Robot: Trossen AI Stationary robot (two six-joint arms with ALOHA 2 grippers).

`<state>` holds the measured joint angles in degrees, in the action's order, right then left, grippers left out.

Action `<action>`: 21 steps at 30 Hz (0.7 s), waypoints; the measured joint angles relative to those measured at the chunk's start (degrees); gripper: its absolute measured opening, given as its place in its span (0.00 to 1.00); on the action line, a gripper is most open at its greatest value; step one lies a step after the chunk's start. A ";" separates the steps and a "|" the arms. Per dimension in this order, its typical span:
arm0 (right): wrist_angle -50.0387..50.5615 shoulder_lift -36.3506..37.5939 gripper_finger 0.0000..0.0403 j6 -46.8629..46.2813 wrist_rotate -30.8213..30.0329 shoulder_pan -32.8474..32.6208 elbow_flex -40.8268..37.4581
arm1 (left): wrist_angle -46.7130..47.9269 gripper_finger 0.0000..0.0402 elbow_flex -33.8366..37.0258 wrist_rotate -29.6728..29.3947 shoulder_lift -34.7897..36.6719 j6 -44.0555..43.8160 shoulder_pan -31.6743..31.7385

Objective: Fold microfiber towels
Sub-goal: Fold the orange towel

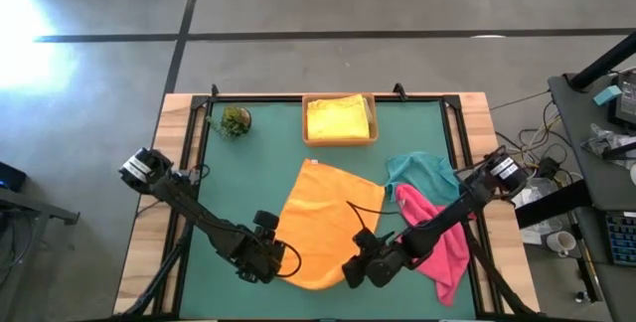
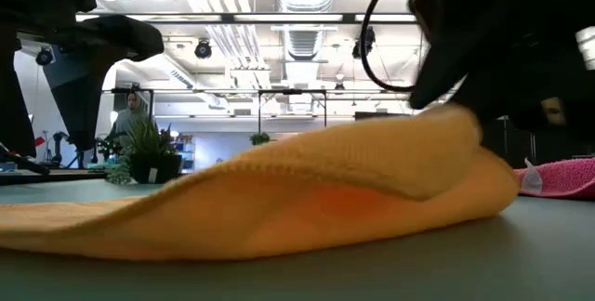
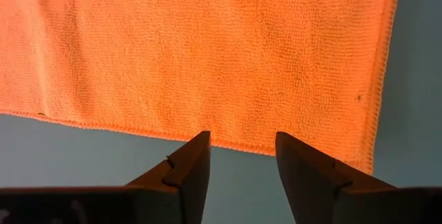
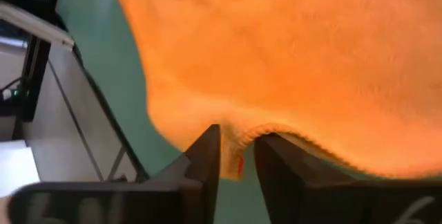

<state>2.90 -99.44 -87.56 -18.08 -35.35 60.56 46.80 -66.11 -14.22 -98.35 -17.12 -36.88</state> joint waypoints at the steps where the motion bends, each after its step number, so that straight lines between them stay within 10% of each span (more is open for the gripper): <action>1: 0.02 0.00 0.24 0.10 -0.03 0.62 0.02 | 0.00 0.37 0.00 0.00 0.00 0.00 0.00; 21: -0.12 2.75 0.43 19.44 2.80 5.61 2.30 | 4.02 0.37 3.05 1.71 0.10 -3.51 -2.08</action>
<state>2.77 -96.68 -68.12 -15.28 -29.74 62.86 50.82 -63.06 -12.50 -98.24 -20.63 -38.97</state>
